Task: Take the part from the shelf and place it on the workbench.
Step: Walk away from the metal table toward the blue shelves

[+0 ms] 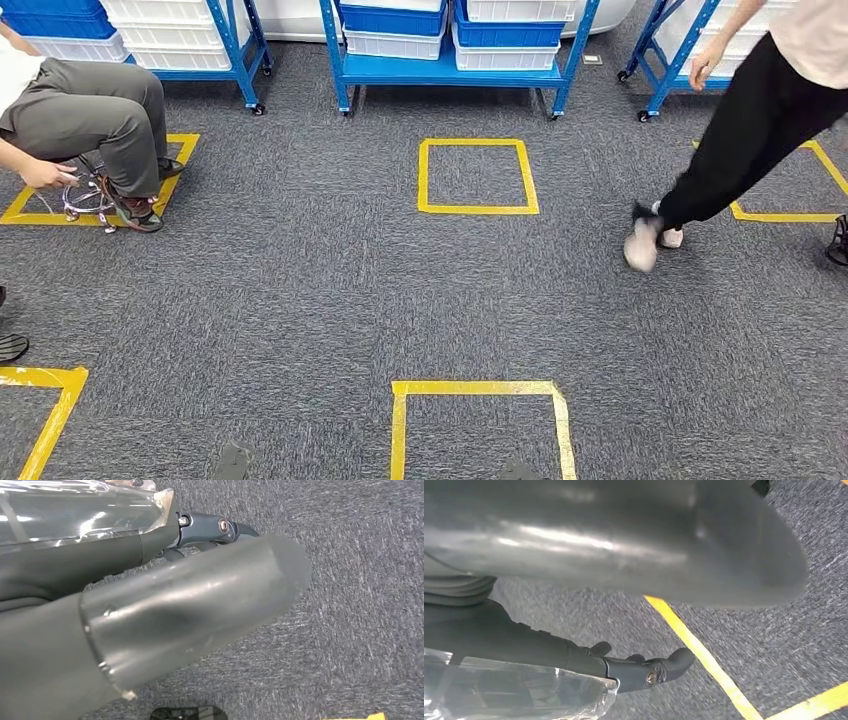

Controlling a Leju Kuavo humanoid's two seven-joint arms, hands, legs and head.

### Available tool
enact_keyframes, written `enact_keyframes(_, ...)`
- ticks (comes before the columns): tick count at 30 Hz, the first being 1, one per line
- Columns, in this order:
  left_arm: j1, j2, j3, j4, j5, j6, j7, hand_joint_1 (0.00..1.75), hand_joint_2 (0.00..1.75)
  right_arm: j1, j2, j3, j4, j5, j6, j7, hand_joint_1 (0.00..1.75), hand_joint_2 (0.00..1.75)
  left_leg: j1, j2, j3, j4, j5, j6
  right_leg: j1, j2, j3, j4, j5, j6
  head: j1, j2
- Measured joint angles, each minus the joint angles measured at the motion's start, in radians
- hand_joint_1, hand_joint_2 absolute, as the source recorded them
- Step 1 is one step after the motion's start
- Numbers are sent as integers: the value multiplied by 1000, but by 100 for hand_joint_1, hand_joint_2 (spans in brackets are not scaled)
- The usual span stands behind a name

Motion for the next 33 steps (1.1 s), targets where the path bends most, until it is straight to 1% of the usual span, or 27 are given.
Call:
enact_keyframes(3, 0, 0, -5, 0, -3, 0, 4, 0, 0, 8, 1, -4, 0, 0, 0, 0, 0, 0, -3, 0, 0, 2, -2, 5, -5, 0, 0, -1, 1, 11, -1, 0)
enact_keyframes(5, 0, 0, -8, 0, -3, 0, 6, 0, 0, 10, 1, -8, 0, 1, 0, 0, 0, 0, -3, 0, 1, 2, -3, 6, -8, 0, 0, -1, 1, 16, -1, 0)
enact_keyframes(15, -2, -1, -10, 0, -3, -1, 3, 0, 0, 13, 1, -20, 1, 17, -10, 3, 0, 0, 1, 0, 4, 2, -3, 7, -8, 0, 2, -1, 1, 16, -1, 0)
enact_keyframes(26, -10, 2, -10, 0, -3, 1, 1, 0, 0, 15, 9, -24, 3, 21, -10, 13, 0, 0, 1, 0, 4, 2, -3, 7, -6, 0, 2, -1, 1, 16, -1, 0)
enact_keyframes(30, -12, 5, -10, 0, -3, 1, 0, 0, 0, 16, 15, -32, 4, 21, -10, 14, 0, 0, -2, 0, 3, 7, -7, 13, -14, 0, 4, -3, 1, 19, -1, 0)
enact_keyframes(33, -12, 6, -10, 0, -2, -1, -8, 0, 0, 16, 19, -36, 4, 21, -10, 14, 0, 0, -3, 0, 3, 11, -11, 20, -17, 0, 6, -3, -1, 23, -1, 0)
